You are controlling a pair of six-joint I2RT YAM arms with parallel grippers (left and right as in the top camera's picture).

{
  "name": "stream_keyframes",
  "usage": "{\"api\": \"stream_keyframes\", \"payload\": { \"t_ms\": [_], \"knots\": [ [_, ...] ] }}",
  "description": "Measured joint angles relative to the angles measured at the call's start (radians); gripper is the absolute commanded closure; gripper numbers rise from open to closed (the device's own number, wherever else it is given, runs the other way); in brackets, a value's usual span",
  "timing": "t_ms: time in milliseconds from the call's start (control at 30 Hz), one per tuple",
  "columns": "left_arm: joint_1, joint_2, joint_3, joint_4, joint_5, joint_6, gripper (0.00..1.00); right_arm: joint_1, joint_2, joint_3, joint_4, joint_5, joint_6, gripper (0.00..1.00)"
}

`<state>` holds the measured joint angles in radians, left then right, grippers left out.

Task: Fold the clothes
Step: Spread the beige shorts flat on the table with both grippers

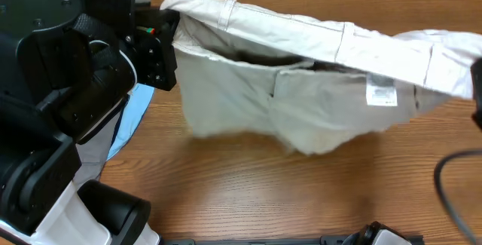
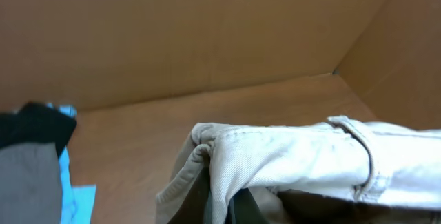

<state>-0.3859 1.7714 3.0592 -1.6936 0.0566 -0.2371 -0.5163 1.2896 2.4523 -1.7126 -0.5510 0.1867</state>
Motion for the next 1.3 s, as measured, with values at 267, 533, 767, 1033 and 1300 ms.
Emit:
{"api": "stream_keyframes", "payload": {
  "t_ms": [267,533,767,1033,1300],
  "knots": [
    [-0.001,-0.030,-0.249,0.006,-0.023,-0.087,0.96,-0.001,-0.071,-0.203,-0.001,0.013,-0.005,0.96],
    [-0.006,0.009,-0.620,0.090,-0.056,-0.200,0.96,0.058,0.112,-0.431,-0.007,-0.001,-0.042,0.96],
    [0.000,0.153,-0.761,0.335,-0.153,-0.233,0.96,0.193,0.422,-0.457,0.196,0.085,-0.051,0.96],
    [0.029,0.388,-0.768,0.655,-0.267,-0.237,0.85,0.301,0.647,-0.459,0.505,0.181,-0.029,0.90],
    [0.072,0.582,-0.770,0.966,-0.380,-0.259,0.16,0.340,0.814,-0.459,0.808,0.303,-0.026,0.06]
  ]
}}
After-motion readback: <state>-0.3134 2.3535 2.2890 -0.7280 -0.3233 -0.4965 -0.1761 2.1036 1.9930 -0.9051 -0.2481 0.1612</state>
